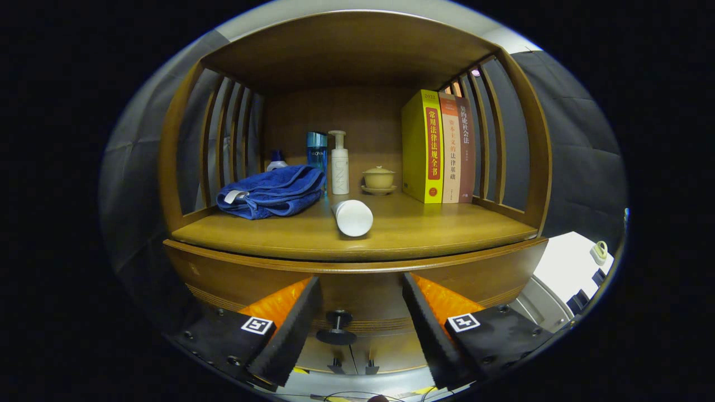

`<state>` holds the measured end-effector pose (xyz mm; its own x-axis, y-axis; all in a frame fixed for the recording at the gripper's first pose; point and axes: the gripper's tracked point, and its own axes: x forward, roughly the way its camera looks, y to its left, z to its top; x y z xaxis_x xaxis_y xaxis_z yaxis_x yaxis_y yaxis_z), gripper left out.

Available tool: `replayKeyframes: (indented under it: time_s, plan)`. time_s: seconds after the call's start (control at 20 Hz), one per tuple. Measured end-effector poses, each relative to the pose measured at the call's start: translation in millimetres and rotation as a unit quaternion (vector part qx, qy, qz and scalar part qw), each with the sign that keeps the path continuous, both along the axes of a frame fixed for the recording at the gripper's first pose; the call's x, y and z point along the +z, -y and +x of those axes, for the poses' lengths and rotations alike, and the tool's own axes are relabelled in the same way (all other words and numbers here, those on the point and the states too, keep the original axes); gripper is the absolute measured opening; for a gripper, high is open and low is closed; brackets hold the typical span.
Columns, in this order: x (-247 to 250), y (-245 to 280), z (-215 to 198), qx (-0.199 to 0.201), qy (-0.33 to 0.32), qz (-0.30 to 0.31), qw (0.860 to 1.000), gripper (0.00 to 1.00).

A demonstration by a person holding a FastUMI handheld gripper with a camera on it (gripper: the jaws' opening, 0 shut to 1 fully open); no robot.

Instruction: Pull open the drawer, take out the items inside it, and place them on the countertop above the cabinet.

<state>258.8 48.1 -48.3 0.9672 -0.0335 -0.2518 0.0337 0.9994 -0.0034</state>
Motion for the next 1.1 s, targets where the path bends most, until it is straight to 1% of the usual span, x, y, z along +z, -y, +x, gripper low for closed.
replayKeyframes:
  time_s: [0.3, 0.45, 0.5, 0.7, 1.1]
  plan:
    - [0, 1, 6, 0.002, 0.005, -0.002, 1.0, 0.98]
    - [2, 1, 1, 0.001, -0.005, 0.001, 1.0, 0.98]
    - [10, 1, -3, 0.001, 0.002, 0.002, 1.0, 0.99]
    - [53, 5, -37, -0.002, 0.041, 0.0, 0.999, 0.98]
    - [126, 9, -108, -0.009, 0.085, 0.003, 0.996, 0.98]
